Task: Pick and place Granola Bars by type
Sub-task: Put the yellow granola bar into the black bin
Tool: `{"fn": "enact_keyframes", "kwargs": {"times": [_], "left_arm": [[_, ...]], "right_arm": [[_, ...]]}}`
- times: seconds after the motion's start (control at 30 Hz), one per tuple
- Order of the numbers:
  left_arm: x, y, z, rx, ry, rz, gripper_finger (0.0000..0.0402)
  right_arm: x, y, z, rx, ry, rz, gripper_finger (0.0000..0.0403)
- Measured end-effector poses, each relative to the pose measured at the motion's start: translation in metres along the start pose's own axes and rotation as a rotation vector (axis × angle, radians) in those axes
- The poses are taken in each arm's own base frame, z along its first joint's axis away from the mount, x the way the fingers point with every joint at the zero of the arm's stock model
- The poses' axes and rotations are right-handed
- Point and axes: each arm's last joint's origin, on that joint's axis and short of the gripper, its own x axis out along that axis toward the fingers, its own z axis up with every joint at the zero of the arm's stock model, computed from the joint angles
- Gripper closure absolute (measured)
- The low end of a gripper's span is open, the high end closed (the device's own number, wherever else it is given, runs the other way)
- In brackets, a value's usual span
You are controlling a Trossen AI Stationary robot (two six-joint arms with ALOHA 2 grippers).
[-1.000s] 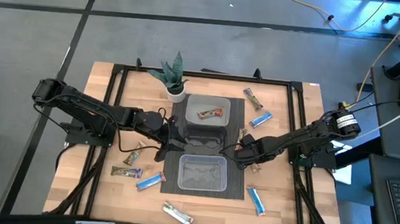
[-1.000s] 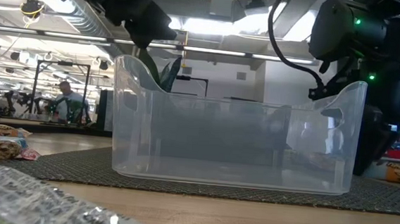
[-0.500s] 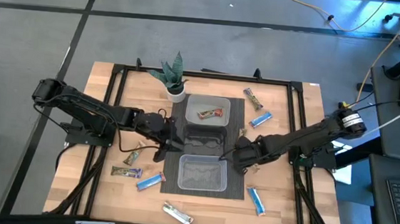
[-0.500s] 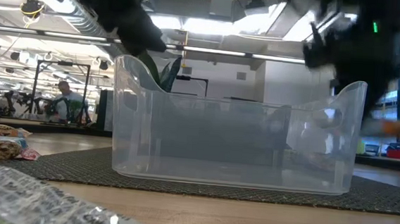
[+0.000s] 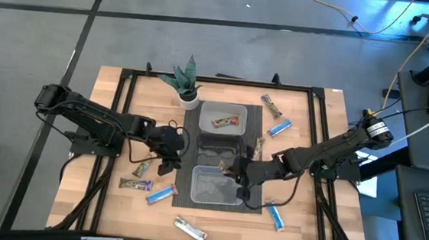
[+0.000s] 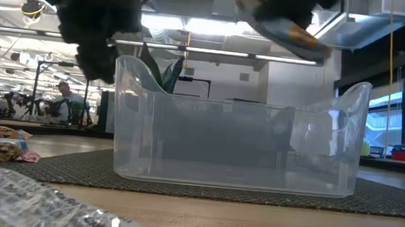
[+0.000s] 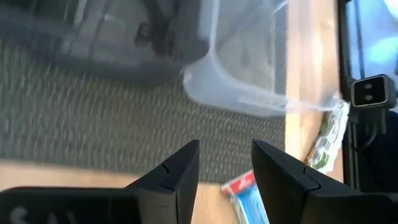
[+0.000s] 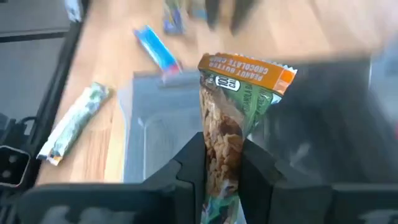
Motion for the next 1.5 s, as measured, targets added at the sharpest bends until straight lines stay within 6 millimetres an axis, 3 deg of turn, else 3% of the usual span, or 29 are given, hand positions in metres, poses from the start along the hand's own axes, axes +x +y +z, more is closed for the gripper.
{"fn": "enact_keyframes", "kwargs": {"times": [0.27,0.57,0.8,1.3,1.5], "left_arm": [[-0.002,0.007,-0.017,-0.213,0.183,0.057,0.0263],[-0.002,0.008,-0.019,-0.210,0.201,0.077,0.0263],[-0.002,0.008,-0.019,-0.214,0.201,0.078,0.0263],[-0.002,0.008,-0.019,-0.216,0.199,0.080,0.0263],[-0.002,0.008,-0.019,-0.216,0.199,0.081,0.0263]], "right_arm": [[0.011,-0.035,0.014,-0.137,-0.061,-0.163,0.0331],[0.048,-0.070,0.001,-0.160,0.056,-0.256,0.0333],[0.069,-0.081,-0.010,-0.203,0.124,-0.283,0.0334],[0.074,-0.083,-0.013,-0.258,0.149,-0.284,0.0334],[0.082,-0.080,-0.018,-0.256,0.168,-0.191,0.0334]]}}
